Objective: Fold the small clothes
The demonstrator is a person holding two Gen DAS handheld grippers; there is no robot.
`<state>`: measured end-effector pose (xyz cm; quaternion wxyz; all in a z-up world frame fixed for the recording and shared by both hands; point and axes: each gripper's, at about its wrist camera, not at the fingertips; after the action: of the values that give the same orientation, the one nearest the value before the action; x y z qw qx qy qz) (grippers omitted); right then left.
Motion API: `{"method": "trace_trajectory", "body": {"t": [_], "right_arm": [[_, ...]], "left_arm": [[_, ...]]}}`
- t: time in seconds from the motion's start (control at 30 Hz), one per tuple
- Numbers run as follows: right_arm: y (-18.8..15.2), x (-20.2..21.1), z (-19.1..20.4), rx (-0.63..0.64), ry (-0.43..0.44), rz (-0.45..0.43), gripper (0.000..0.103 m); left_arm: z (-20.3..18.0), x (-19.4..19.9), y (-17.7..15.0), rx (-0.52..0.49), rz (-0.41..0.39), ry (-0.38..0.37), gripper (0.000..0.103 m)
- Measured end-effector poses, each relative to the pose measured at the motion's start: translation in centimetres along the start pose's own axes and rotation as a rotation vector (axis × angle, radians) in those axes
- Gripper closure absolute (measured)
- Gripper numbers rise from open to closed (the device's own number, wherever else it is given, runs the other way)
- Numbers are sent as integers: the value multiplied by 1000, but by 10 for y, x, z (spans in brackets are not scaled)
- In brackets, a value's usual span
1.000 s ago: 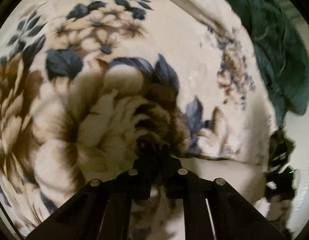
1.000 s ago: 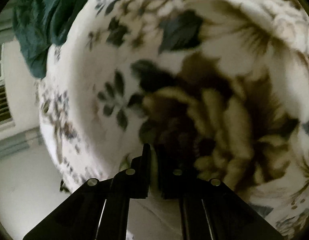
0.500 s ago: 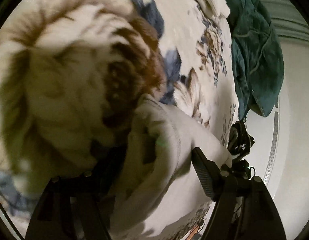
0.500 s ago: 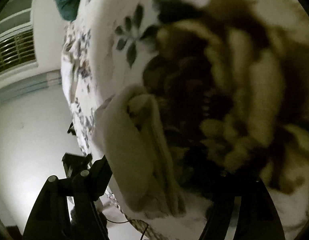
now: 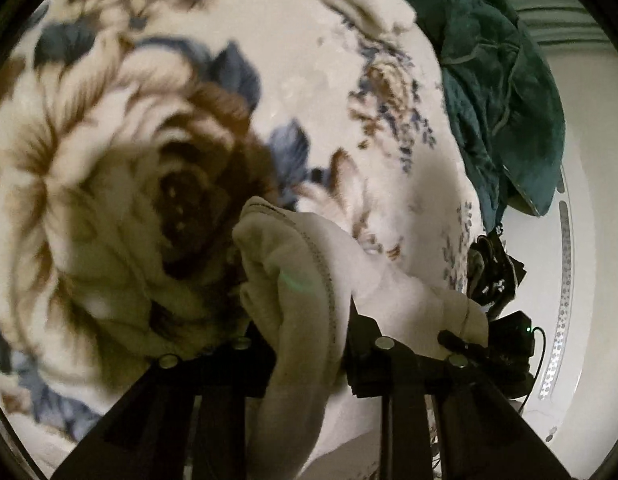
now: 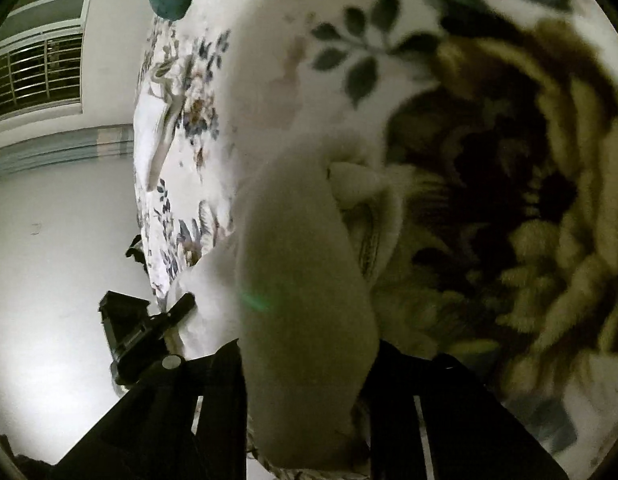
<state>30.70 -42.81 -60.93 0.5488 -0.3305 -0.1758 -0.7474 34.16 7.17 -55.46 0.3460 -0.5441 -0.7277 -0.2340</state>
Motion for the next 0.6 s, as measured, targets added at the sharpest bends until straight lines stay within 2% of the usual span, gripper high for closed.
{"method": "trace_trajectory", "body": {"t": [0.17,0.3,0.47,0.6], "right_arm": [[4,22,33,27,-36,-25,85],[26,18,93,53,-39,-51,85],[75,-4,171,103,-13,-70,85],[142,-44,243,154,30,-86,85]], "left_arm": [[-14,32,22,-8,-26,-35,82],[-23,66,60,-4,-65,-46,82],[-37,108,135,-21,-144,-24,82],[-40,127,217,-28,-222,11,82]]}}
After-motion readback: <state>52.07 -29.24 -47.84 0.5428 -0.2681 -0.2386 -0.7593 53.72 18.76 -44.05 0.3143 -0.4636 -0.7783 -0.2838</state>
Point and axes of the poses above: each gripper's, at about its wrist camera, not at the fingertips, and x roughly against the way its jaws point, z to its left, y to its top, and after that the axes turned 4 degrees about x, right-handed
